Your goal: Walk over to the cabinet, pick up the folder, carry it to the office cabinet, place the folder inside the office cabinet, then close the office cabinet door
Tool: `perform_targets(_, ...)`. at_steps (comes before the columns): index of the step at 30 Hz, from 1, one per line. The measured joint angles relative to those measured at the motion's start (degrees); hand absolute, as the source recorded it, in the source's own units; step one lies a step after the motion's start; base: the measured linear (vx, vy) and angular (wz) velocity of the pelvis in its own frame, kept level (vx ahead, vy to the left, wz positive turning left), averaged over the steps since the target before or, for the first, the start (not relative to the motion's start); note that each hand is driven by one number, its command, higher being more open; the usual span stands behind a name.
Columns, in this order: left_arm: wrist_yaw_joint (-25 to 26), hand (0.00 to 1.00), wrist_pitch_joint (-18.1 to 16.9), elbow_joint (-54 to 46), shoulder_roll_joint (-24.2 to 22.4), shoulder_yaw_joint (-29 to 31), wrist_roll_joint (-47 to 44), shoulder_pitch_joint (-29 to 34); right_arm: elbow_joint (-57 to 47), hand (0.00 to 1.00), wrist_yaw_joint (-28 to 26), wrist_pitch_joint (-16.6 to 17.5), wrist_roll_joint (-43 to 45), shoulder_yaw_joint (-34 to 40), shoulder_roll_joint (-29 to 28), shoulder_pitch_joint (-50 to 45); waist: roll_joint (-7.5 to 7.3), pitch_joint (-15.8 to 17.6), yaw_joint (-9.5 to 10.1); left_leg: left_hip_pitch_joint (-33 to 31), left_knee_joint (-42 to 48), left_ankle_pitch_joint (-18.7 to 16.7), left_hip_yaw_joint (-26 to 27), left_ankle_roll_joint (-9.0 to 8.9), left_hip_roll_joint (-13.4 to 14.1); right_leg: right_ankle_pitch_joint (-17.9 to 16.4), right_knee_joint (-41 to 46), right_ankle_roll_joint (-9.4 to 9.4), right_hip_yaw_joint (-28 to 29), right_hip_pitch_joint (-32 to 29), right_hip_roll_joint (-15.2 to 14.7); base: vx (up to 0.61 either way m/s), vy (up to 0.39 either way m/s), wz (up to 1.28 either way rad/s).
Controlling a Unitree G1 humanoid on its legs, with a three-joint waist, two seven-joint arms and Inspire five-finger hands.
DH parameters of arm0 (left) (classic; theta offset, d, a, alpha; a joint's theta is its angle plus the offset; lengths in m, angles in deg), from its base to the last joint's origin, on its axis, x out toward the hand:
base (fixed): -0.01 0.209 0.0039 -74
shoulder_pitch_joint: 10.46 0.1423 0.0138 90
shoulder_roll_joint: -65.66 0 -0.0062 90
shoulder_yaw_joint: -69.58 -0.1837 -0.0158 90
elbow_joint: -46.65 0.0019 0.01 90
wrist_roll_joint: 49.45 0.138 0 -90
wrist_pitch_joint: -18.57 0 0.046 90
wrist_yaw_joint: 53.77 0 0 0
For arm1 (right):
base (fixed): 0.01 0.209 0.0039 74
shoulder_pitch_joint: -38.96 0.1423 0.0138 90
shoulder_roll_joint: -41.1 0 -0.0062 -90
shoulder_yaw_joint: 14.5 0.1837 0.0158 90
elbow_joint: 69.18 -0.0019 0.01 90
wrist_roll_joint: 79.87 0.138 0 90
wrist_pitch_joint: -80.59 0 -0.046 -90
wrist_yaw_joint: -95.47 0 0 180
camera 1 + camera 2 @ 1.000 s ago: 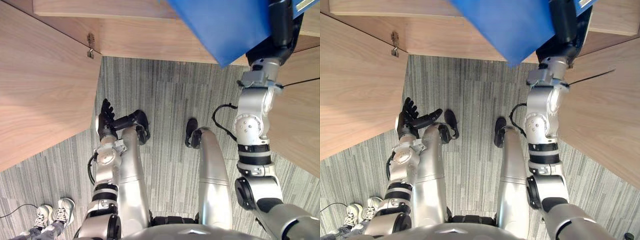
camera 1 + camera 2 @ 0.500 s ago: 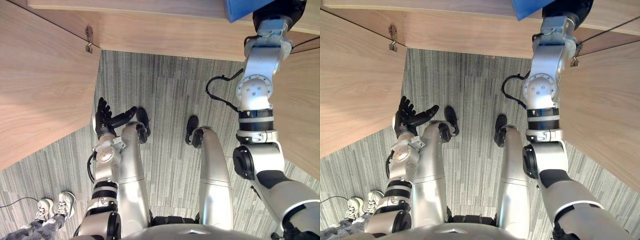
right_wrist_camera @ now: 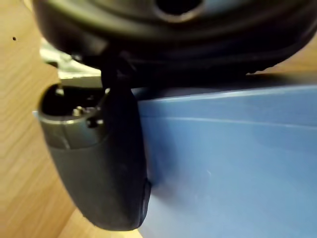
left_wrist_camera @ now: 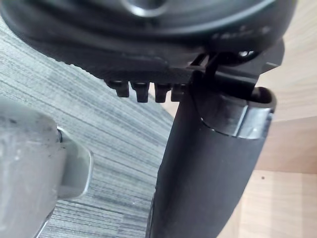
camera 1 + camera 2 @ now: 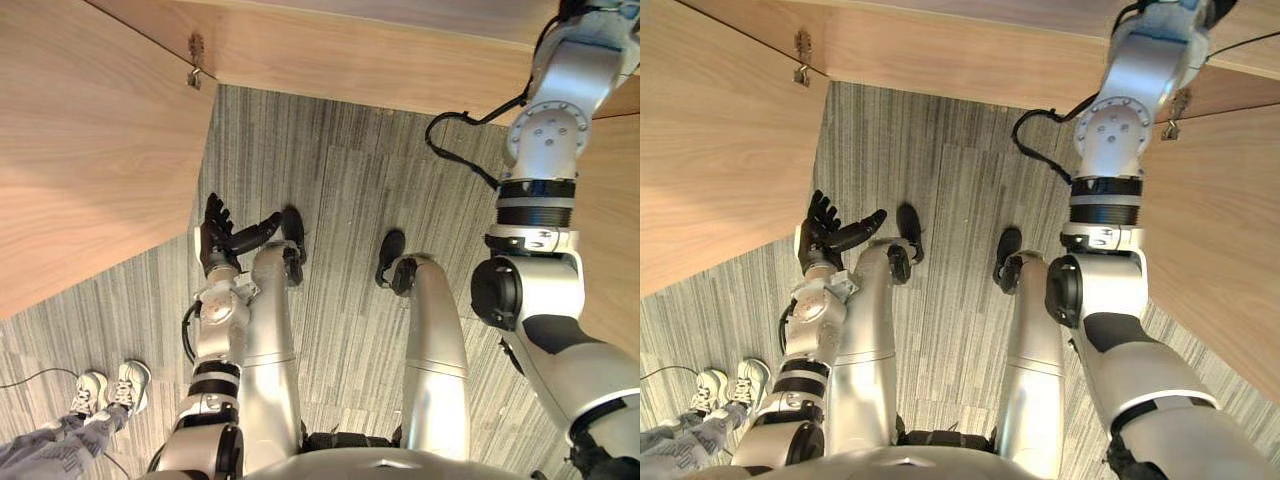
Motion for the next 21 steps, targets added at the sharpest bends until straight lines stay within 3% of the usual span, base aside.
perform_targets(4, 0.4, 1.0, -0.6, 0.8, -0.1, -0.2, 0.0, 0.0, 0.0, 1.0, 2.4, 2.4, 0.2, 1.3, 0.0, 1.6, 0.13, -0.1, 0.19, 0.0, -1.1, 0.4, -0.1, -0.2, -0.2, 0.0, -0.7, -0.02, -0.2, 0.0, -0.1, -0.01, 0.061, 0.05)
perform_targets(21, 0.5, 1.0, -0.6, 3.3, 0.2, -0.2, 0.0, 0.0, -0.3, 1.0, 2.7, 4.0, 2.1, 2.4, 1.4, 2.3, 0.19, -0.5, 0.38, 0.1, -3.2, 1.8, -0.6, -1.13, -0.8, -0.3, -1.1, -0.62, -1.5, 0.0, -0.5, -0.03, 0.039, 0.05)
